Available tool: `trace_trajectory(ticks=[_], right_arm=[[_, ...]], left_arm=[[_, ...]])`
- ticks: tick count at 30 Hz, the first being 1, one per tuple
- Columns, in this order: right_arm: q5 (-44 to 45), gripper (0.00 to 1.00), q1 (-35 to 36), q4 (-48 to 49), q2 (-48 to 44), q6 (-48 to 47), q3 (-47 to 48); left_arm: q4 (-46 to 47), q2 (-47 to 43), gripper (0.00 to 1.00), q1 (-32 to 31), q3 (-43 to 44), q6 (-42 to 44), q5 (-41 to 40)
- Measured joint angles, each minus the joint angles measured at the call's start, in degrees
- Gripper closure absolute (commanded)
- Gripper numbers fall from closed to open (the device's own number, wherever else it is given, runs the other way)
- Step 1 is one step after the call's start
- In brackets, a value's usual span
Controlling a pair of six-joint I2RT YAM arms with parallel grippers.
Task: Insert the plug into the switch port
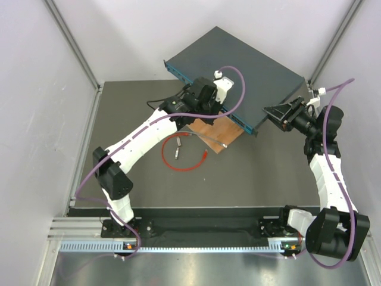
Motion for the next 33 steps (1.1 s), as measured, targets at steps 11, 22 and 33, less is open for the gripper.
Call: trace_trajectory(ticks=[11,22,33], right_arm=[[-0.26,1.00,0.07,-0.07,0.22,0.00,0.13],[-0.81,1.00,0.11,-1.27,0.59,-0.39,0.87],[-1.20,1.00,0.11,-2.54,0.98,-0.81,1.64]], left_arm=[[4.31,-0.50,0.64,0.02,-1.99,0.11,0.50],[10.56,-11.13,0.51,-0.31,-13.20,-0.11,3.37],[13.35,-24.94,0.90,0.17,-28.85,-1.40,3.45]])
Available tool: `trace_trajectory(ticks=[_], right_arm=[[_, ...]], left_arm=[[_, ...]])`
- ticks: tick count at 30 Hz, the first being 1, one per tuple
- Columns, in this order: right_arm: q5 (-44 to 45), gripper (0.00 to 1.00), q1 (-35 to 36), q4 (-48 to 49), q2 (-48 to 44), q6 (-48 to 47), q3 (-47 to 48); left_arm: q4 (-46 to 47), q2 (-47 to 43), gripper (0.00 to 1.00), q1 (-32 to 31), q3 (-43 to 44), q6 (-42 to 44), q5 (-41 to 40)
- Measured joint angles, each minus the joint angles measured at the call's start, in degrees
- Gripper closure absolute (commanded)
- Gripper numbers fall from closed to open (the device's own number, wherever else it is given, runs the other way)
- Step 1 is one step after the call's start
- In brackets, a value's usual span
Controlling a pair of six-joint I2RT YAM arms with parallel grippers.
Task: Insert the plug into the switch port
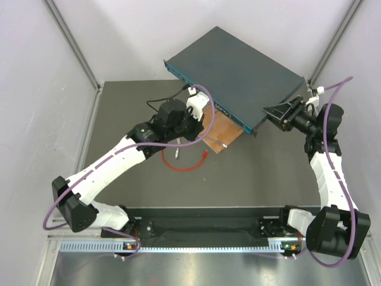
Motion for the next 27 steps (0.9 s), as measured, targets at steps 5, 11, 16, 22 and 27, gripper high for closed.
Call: trace_trajectory(ticks=[5,11,16,22,27], right_arm=[[-0.02,1.00,0.00,-0.02,0.00,-0.07,0.00],[-0.42,1.00,0.00,-0.46,0.28,-0.39,0.31],[-0.44,1.00,0.00,-0.44,0.28,-0.39,0.31],[-0.48,1.00,0.00,-0.46,0.31,-0.42,0.31],[-0.50,1.00,0.00,-0.46,0.28,-0.42,0.31]], left_arm=[[5.14,0.59,1.00,0.00,-1.40,-0.09,0.33],[12.39,2.91,1.00,0.00,-1.40,0.11,0.61],[15.80,4.55,1.00,0.00,-1.51,0.24,0.63],[19.28,5.90,1.00,0.00,-1.57,1.68,0.39],[20.35,7.63,1.00,0.00,-1.55,2.95,-0.61]])
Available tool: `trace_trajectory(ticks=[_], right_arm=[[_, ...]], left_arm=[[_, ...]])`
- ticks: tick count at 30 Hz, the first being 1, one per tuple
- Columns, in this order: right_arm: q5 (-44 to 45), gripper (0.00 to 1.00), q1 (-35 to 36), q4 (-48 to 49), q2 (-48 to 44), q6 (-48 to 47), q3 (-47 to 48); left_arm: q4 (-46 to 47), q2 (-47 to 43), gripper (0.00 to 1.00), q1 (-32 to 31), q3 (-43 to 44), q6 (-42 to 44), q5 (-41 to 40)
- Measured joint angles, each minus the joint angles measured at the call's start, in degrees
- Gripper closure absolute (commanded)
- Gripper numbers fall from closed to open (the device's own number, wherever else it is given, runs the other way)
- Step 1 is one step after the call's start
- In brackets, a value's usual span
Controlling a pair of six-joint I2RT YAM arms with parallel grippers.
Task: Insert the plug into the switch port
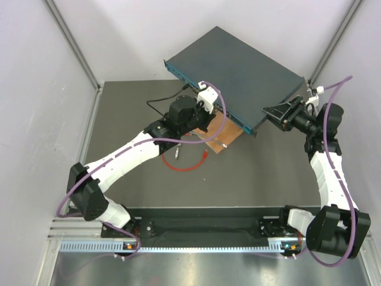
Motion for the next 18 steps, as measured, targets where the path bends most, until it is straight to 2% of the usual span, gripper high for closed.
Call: trace_trajectory(ticks=[18], right_arm=[[-0.09,1.00,0.00,-0.09,0.02,-0.02,0.00]], left_arm=[[4.37,1.88,1.00,0.00,-0.02,2.56,-1.44]])
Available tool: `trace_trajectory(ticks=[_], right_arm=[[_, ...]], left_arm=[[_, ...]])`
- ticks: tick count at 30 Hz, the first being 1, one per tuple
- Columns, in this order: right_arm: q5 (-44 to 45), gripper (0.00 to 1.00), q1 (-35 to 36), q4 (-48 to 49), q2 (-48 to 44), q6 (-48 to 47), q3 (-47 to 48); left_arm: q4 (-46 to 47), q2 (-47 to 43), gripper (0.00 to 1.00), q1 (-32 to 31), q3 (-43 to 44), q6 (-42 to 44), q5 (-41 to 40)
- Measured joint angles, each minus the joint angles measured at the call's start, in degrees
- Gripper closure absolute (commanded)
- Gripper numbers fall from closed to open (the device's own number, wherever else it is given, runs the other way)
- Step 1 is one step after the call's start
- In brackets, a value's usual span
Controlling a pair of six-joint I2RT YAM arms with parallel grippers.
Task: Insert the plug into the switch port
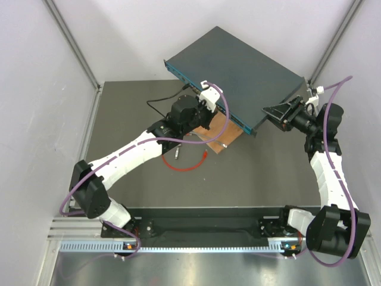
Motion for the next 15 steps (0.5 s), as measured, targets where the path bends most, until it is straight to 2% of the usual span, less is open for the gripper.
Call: trace_trajectory(ticks=[8,15], right_arm=[[0.07,1.00,0.00,0.02,0.04,0.02,0.00],[0.04,1.00,0.00,-0.02,0.09,-0.02,0.00]], left_arm=[[2.91,0.26,1.00,0.00,-1.16,1.66,0.46],[12.96,-1.31,1.00,0.00,-7.63,4.02,1.42]])
